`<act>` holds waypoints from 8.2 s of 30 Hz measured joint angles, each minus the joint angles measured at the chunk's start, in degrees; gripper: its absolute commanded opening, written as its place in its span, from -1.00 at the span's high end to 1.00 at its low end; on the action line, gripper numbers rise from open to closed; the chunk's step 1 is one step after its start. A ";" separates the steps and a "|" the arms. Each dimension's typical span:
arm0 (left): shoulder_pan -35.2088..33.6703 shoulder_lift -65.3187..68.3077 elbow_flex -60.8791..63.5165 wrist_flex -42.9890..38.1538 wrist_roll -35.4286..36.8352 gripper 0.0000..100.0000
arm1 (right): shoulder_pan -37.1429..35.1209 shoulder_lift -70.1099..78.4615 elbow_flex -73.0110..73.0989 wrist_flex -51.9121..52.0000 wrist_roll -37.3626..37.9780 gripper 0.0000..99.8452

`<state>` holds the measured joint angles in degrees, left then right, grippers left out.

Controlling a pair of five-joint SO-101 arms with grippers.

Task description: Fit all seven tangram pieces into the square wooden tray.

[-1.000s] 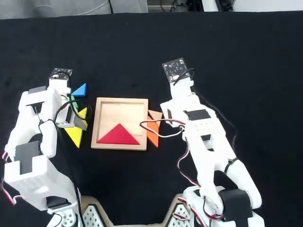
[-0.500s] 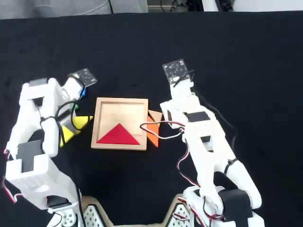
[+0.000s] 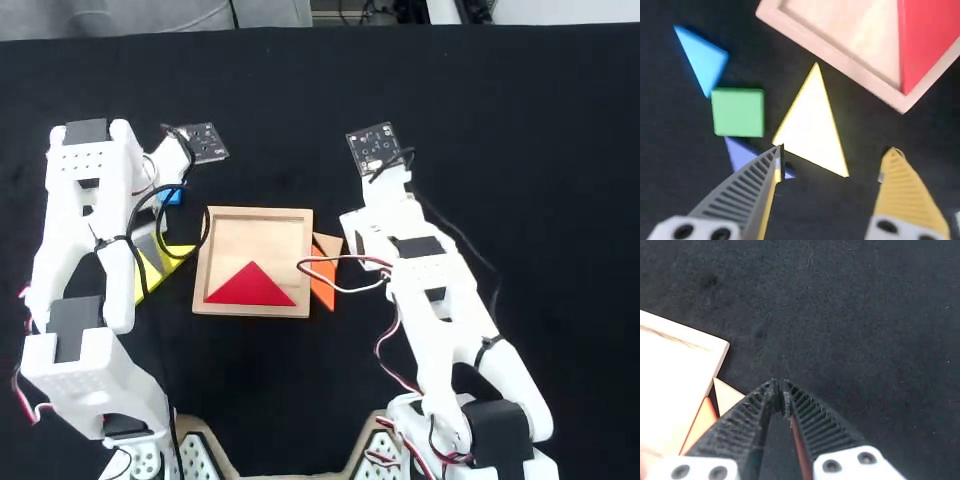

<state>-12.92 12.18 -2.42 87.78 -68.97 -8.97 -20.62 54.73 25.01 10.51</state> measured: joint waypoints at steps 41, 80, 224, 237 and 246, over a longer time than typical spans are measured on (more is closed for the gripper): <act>6.86 9.85 11.60 -23.91 70.77 0.93 | 0.00 0.00 0.53 -0.26 0.00 0.96; -26.02 -44.84 58.29 -7.65 24.44 0.94 | -0.09 0.00 0.53 -0.26 0.00 0.96; -1.93 -5.27 28.13 -21.01 50.02 0.94 | -0.09 0.00 0.53 -0.26 0.00 0.96; 0.18 -13.45 27.87 -10.46 51.69 0.94 | -0.09 0.00 0.53 -0.26 0.00 0.96; 8.09 -15.74 35.78 -9.58 54.68 0.79 | -0.09 0.00 0.53 -0.26 0.00 0.96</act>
<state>-4.84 -3.56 33.36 78.20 -14.29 -9.05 -20.62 55.25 24.75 10.51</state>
